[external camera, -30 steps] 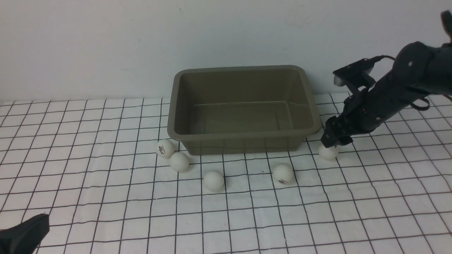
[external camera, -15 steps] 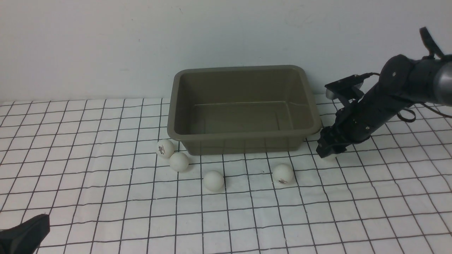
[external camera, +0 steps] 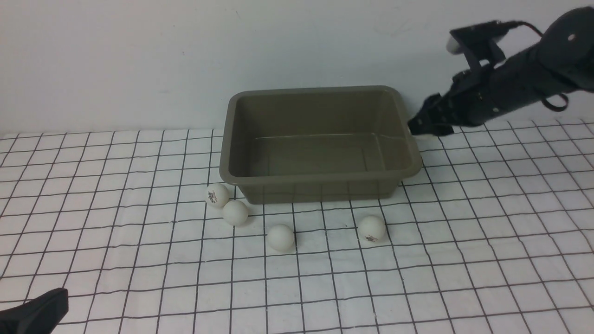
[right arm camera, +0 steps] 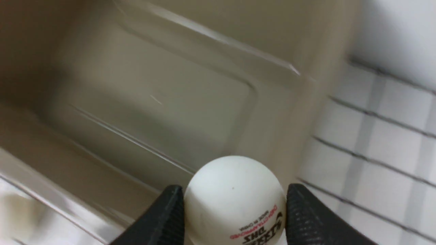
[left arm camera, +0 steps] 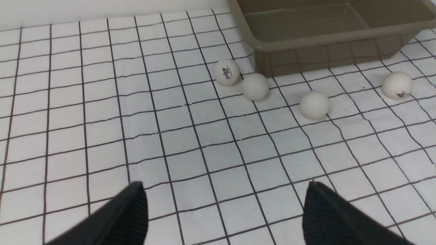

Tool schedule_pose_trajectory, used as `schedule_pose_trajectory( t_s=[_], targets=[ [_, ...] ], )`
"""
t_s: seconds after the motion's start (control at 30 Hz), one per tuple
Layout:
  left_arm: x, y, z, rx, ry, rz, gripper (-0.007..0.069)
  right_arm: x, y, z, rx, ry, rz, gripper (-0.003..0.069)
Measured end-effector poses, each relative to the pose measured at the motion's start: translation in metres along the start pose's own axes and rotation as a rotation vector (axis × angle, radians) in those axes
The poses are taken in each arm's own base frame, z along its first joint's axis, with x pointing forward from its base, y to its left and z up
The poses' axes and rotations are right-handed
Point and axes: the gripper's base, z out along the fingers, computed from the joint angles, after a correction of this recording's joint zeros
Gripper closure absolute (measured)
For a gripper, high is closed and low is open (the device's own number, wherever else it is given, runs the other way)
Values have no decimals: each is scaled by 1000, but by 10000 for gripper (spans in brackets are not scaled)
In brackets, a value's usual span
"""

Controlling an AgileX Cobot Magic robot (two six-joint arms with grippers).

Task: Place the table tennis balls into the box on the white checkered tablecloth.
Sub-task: 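Release the ping pong ball into the bin and lift the gripper away, then reach for and grasp a ping pong ball on the table beside the basket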

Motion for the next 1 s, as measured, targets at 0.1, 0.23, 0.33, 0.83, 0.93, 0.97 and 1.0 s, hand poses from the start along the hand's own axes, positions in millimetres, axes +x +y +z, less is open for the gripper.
schedule_pose_trajectory(
  t_s=[0.1,0.23,0.33,0.83,0.93,0.97,1.0],
  targets=[
    [0,0,0,0,1,-7,73,-9,13,7,-87,-61,5,312],
    [0,0,0,0,1,-7,73,-9,29,44,-196,-68,-93,312],
    [0,0,0,0,1,-7,73,-8,33,60,-222,-58,-144,312],
    [0,0,0,1,1,-8,73,-35,23,-42,-40,-82,-256,93],
    [0,0,0,2,0,-9,73,-29,33,-70,-54,23,-199,116],
    [0,0,0,2,1,-9,73,-22,42,-73,-69,98,-172,119],
    [0,0,0,2,1,-9,73,-15,49,-71,-74,151,-160,120]
  ],
)
